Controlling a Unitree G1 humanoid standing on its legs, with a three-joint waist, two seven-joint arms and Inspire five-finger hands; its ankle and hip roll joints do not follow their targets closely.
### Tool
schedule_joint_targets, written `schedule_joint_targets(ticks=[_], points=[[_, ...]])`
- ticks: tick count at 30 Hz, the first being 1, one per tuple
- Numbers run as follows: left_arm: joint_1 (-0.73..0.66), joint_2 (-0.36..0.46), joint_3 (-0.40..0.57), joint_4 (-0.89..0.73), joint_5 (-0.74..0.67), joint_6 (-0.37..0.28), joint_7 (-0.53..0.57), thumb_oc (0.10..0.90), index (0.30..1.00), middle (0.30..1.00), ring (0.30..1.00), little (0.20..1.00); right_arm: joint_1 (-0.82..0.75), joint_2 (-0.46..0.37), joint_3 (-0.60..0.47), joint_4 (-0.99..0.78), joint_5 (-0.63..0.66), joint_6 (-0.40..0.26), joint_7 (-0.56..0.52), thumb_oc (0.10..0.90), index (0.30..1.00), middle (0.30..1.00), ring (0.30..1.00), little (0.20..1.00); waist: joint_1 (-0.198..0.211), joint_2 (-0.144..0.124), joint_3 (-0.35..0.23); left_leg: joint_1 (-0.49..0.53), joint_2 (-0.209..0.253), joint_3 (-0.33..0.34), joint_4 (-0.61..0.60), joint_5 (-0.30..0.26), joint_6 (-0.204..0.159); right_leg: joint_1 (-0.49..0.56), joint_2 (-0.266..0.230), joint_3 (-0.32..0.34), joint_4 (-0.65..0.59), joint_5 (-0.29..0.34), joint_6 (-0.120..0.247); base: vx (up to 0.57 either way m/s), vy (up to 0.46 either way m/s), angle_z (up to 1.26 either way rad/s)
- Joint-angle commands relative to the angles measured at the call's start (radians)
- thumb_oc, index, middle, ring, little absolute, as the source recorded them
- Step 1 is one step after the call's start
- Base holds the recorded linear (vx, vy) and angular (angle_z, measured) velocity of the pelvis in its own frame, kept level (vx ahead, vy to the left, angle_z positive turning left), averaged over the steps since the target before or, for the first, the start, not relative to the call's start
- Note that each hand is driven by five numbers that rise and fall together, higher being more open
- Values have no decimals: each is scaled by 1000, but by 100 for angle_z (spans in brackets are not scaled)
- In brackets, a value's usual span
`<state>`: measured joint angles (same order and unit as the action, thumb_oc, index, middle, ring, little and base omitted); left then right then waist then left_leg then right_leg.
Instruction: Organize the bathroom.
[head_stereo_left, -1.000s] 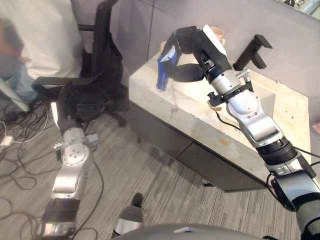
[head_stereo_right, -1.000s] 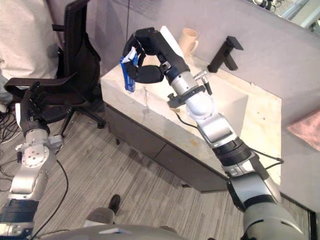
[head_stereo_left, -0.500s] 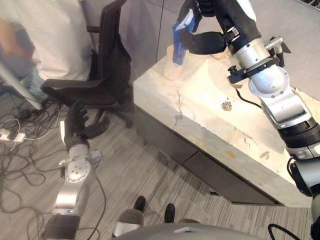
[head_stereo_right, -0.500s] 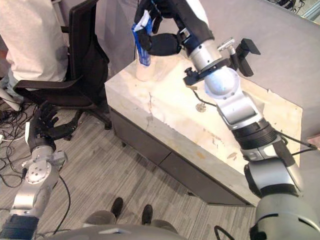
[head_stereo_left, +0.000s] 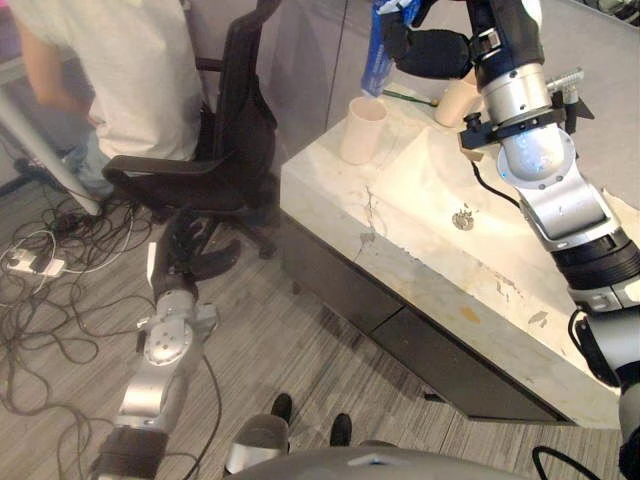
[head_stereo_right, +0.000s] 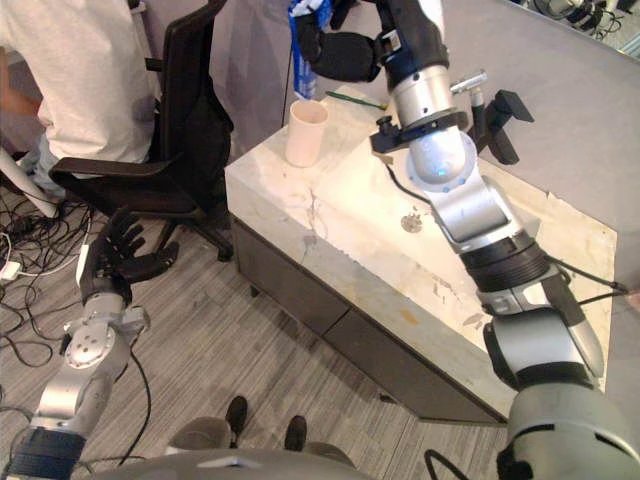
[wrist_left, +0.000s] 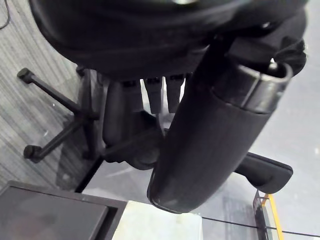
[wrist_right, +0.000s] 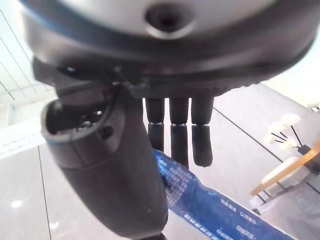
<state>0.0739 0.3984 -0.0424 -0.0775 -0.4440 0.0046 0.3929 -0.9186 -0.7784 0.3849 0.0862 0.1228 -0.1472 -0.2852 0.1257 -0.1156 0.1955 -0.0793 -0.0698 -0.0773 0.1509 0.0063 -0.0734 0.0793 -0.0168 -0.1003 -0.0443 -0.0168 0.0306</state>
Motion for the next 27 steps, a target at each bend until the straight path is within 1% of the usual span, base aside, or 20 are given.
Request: schedule_joint_targets(ticks=[1,2,3,4,5,6,8,9,10,11,13,15,17,18,20,21,23,24,27], points=[[-42,45,-24,-71,-7,-79,-72,800,900,900,900,900,-134,-8,-85,13,-40,-82,-109,400,300,300,300,300,6,-30,-83,-41,64,102,218,-31,6,46,5,-14,-14,20,26,167,114,79],[-42,45,-25,-70,-7,-76,-76,800,900,900,900,900,-136,-6,-83,17,-41,-83,-109,400,300,300,300,300,7,-30,-81,-36,69,101,203,-29,6,48,5,-12,-14,18,26,264,202,48],[-42,50,-29,-67,-17,-72,-92,800,900,900,900,900,-147,-1,-68,34,-39,-84,-120,400,300,300,300,300,11,-24,-83,-13,99,92,95,-19,5,57,7,-5,-18,11,33,252,239,4],[-43,55,-42,-64,-19,-76,-87,800,900,900,900,900,-156,5,-59,44,-40,-89,-129,400,300,300,300,300,6,-15,-90,-10,148,86,3,4,-3,65,6,-4,-27,4,41,315,298,-12],[-47,58,-52,-60,-23,-78,-84,800,900,900,900,900,-162,6,-47,49,-40,-89,-136,400,300,300,300,300,6,-7,-92,14,180,90,-92,38,-13,76,3,-2,-33,-2,46,283,294,-4],[-57,63,-70,-52,-31,-78,-85,800,900,900,900,900,-162,3,-38,47,-43,-88,-143,400,300,300,300,300,4,1,-93,26,204,90,-138,74,-26,88,-7,-6,-30,-11,51,212,201,-7],[-66,66,-82,-41,-33,-80,-82,800,900,900,900,900,-152,-4,-40,39,-42,-97,-143,400,300,300,300,300,-2,6,-93,38,211,103,-149,72,-29,91,-21,-14,-29,-16,57,173,211,-26],[-79,68,-103,-22,-33,-79,-82,800,900,900,900,900,-143,-16,-40,31,-25,-108,-145,400,300,300,300,300,-17,14,-107,69,202,100,-175,55,-29,85,-47,-27,-15,-18,76,159,218,-32],[-81,67,-104,-20,-33,-80,-82,800,900,900,900,900,-142,-17,-40,30,-25,-108,-145,400,300,300,300,300,-17,14,-107,71,201,101,-178,56,-28,85,-48,-27,-13,-20,77,240,337,-55],[-97,73,-131,-16,-24,-69,-70,800,900,900,900,900,-121,-22,-46,4,-42,-101,-149,400,300,300,300,300,-34,27,-120,108,189,107,-212,45,-29,71,-81,-42,11,-20,103,170,225,-75],[-104,78,-146,-12,-20,-68,-55,800,900,900,900,900,-114,-22,-50,-12,-27,-96,-153,400,300,300,300,300,-43,36,-128,126,177,114,-225,33,-24,55,-99,-44,36,-23,117,141,183,-58],[-105,78,-147,-12,-20,-68,-54,800,900,900,900,900,-113,-22,-51,-13,-27,-96,-153,400,300,300,300,300,-42,36,-128,125,177,115,-225,33,-23,53,-99,-43,39,-25,117,58,77,-17],[-110,85,-152,-17,-18,-56,-47,800,900,900,900,900,-106,-9,-61,-41,-56,-66,-162,400,300,300,300,300,-46,48,-135,139,162,130,-238,18,-14,31,-130,-80,72,-25,134,123,186,-24],[-117,87,-148,-14,-16,-44,-48,800,900,900,900,900,-113,13,-57,-45,-86,-42,-170,400,300,300,300,300,-41,53,-140,142,157,148,-238,9,-7,19,-147,-124,88,-24,143,71,118,-11],[-119,86,-147,-11,-11,-42,-49,800,900,900,900,900,-121,28,-54,-39,-92,-33,-171,400,300,300,300,300,-36,55,-142,142,156,159,-238,6,-5,18,-153,-145,90,-23,146,48,45,-16],[-116,89,-140,-11,-10,-37,-51,800,900,900,900,900,-136,42,-51,-27,-100,-24,-173,400,300,300,300,300,-26,55,-145,145,157,185,-238,3,-2,21,-161,-184,89,-20,151,36,16,-26],[-113,89,-136,-11,-8,-36,-53,800,900,900,900,900,-143,44,-46,-21,-99,-21,-171,400,300,300,300,300,-22,54,-147,146,157,196,-238,1,0,22,-163,-194,85,-18,153,24,9,-24],[-110,90,-130,-13,-6,-33,-58,800,900,900,900,900,-155,47,-39,-9,-94,-14,-167,400,300,300,300,300,-15,52,-149,149,155,213,-238,-3,4,28,-165,-206,76,-15,153,22,7,-23],[-105,86,-128,-21,-4,-25,-59,800,900,900,900,900,-152,44,-39,-1,-96,-16,-161,400,300,300,300,300,-11,46,-152,145,149,218,-238,-5,12,35,-161,-196,62,-13,153,12,4,-9]])
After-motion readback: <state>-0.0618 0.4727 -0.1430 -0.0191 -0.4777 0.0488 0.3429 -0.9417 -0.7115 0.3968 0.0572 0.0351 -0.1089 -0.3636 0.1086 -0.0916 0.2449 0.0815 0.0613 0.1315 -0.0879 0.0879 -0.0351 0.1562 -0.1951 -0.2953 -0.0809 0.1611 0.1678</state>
